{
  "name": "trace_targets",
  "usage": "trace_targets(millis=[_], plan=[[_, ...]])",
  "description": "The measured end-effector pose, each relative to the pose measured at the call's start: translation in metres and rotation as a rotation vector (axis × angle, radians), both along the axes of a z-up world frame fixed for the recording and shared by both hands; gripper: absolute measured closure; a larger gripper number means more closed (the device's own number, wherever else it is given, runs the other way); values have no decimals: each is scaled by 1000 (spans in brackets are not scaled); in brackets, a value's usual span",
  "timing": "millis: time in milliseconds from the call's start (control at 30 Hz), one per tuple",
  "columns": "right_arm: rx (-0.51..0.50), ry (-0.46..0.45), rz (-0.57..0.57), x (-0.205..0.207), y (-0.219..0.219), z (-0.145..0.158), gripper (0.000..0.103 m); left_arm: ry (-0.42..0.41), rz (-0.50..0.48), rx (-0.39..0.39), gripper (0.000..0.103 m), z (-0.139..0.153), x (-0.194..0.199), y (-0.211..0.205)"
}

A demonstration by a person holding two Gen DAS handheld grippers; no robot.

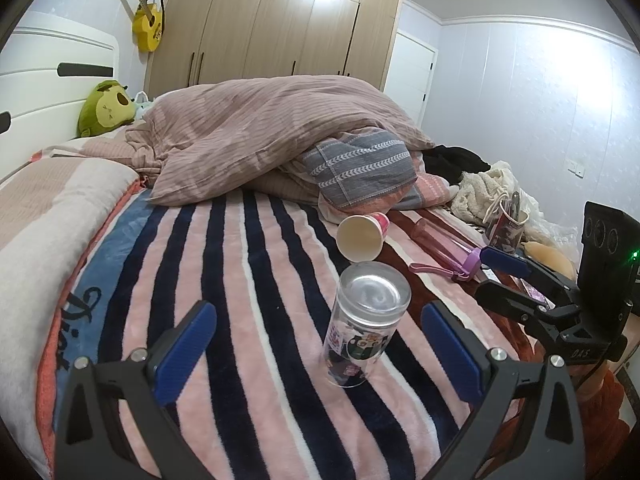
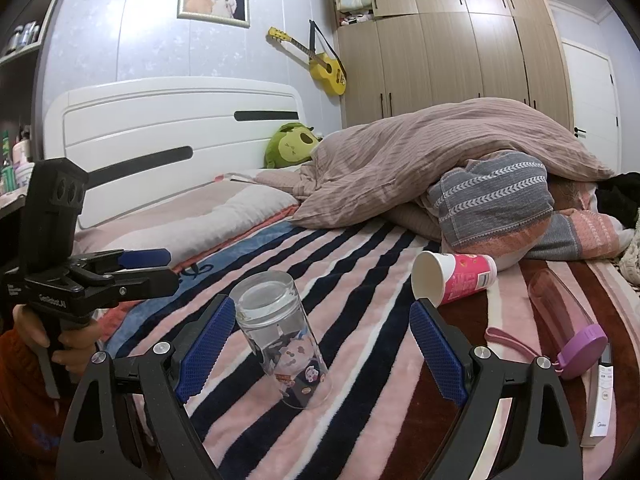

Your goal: Flip cup upside down

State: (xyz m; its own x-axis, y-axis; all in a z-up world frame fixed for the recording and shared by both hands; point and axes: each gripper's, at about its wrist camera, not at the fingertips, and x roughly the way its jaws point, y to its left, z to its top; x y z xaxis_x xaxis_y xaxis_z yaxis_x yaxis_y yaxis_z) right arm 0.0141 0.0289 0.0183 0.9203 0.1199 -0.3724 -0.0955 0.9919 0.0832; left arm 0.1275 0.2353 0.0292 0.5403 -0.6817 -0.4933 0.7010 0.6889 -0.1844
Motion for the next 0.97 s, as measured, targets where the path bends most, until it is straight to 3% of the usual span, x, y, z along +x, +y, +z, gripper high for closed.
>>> trace_targets(millis=[967], plan=[[-1,8,-4,2,1,0,15,2,7,1,1,-1,1,2]])
